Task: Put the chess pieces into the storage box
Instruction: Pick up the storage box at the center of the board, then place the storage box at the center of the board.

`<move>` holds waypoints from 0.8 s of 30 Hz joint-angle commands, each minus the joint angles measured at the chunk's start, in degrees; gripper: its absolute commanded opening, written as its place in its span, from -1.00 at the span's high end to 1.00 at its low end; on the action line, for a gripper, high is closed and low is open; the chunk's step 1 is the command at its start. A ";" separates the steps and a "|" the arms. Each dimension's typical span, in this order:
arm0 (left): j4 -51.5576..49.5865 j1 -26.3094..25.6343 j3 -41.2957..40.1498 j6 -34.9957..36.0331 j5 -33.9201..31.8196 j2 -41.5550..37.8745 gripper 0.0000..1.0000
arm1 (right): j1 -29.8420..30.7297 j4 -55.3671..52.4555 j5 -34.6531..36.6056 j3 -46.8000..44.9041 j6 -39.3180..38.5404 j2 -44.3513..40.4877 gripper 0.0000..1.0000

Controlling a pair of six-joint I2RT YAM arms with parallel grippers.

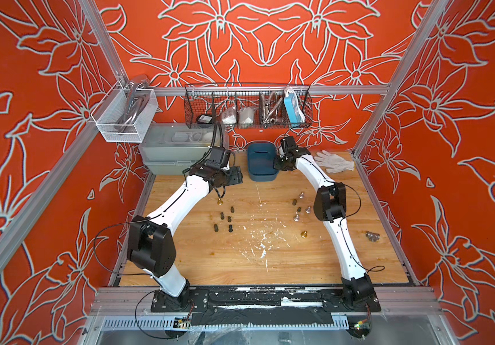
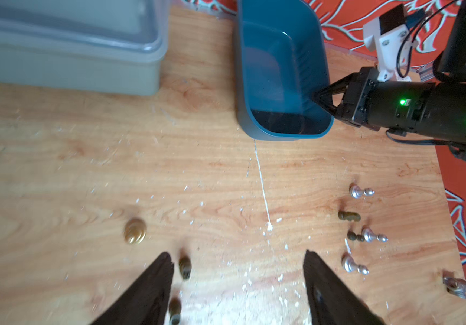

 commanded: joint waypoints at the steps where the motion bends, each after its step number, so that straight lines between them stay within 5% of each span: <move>1: -1.24 -0.20 -5.20 -3.31 -2.29 -8.12 -0.45 | 2.33 -2.95 0.15 -10.08 5.04 -10.37 1.00; 9: -7.77 -0.11 -21.96 -1.22 -1.02 -26.69 -0.43 | 7.92 14.93 3.90 -54.01 11.65 -41.08 1.00; 16: -11.01 -0.01 -32.88 2.25 -2.50 -40.78 -0.43 | 15.96 16.57 12.14 -73.80 14.30 -58.02 1.00; 24: -9.28 0.07 -34.67 2.86 -3.95 -43.82 -0.43 | 21.13 20.51 16.21 -85.57 16.84 -65.46 1.00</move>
